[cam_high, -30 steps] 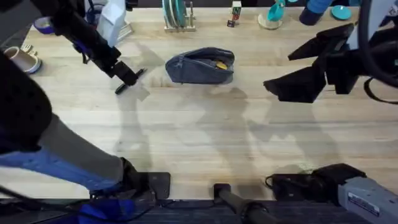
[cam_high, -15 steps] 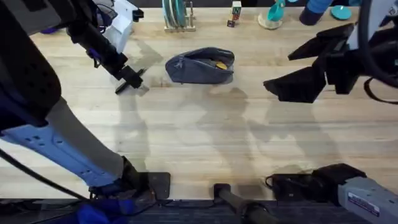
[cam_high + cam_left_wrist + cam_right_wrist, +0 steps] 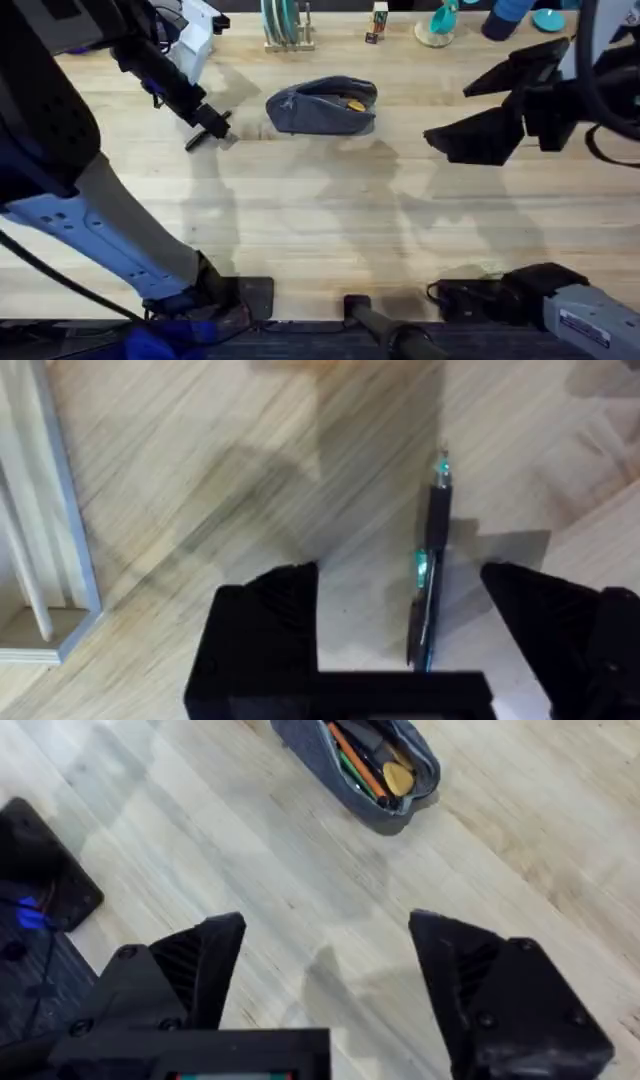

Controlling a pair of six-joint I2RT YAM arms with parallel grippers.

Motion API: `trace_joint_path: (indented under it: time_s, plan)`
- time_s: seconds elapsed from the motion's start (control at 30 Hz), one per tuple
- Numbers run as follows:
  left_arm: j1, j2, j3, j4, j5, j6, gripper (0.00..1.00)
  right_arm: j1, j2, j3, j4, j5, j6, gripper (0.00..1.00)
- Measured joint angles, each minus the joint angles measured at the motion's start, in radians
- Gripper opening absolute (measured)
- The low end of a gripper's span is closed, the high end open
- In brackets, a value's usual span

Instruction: Unzip the bag, pick up the pens from the table one at a time and place them inside, then zip the bag closed.

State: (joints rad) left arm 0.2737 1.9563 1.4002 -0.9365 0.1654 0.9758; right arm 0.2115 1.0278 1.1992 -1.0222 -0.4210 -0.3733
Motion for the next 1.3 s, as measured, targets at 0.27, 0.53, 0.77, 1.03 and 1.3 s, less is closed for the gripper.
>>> trace_joint_path:
  time_s: [0.27, 0.53, 0.77, 1.03, 1.3]
  plan:
    - [0.001, 0.001, 0.0, 0.016, -0.002, -0.022, 0.826, 0.0, 0.0, 0.0, 0.0, 0.003, 0.0, 0.996]
    - [0.001, 0.002, 0.0, 0.015, 0.0, -0.034, 0.439, 0.0, 0.0, 0.0, 0.0, 0.003, 0.0, 0.997]
    - [0.0, 0.002, 0.002, 0.012, 0.022, -0.046, 0.046, 0.0, 0.0, 0.0, 0.0, 0.003, 0.0, 0.996]
    - [0.001, 0.002, 0.002, 0.012, 0.025, -0.053, 0.042, 0.0, 0.0, 0.0, 0.0, 0.003, 0.0, 0.996]
    - [0.003, 0.002, 0.002, 0.013, 0.033, -0.056, 0.041, 0.0, 0.0, 0.0, 0.0, 0.003, 0.0, 0.997]
